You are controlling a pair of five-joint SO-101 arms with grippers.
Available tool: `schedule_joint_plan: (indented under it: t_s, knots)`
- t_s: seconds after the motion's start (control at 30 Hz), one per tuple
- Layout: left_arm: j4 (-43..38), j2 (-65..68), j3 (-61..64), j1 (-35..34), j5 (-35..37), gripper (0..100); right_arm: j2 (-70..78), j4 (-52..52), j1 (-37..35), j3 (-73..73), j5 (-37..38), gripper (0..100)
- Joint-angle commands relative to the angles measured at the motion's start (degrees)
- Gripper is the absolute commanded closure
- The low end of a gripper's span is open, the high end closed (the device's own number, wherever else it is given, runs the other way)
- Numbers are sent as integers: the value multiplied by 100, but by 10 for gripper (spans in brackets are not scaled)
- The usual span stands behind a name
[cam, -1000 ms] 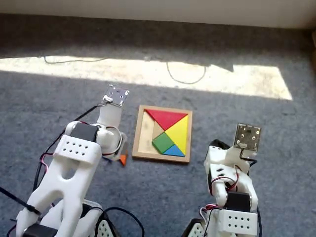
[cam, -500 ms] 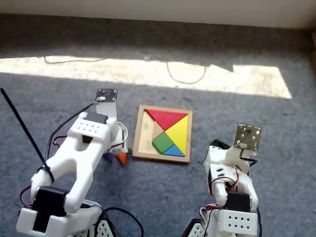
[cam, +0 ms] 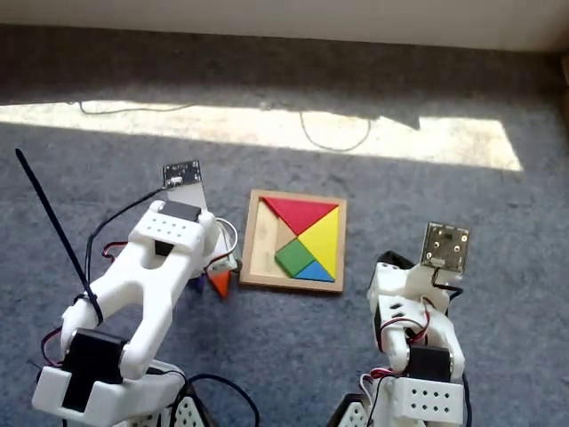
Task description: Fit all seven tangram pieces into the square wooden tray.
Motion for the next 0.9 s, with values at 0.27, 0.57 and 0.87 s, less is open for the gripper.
schedule_joint_plan:
  t_s: [0.27, 0.57, 0.87]
  knots:
    - [-70, -57, -189, -998, -791, 964, -110, -145, 22, -295, -53, 985]
    - [-26, -75, -620, -1411, -985, 995, -110, -145, 22, -295, -53, 985]
    - [791, -13, -1279, -1516, -1407, 995, -110, -145, 22, -295, -53, 985]
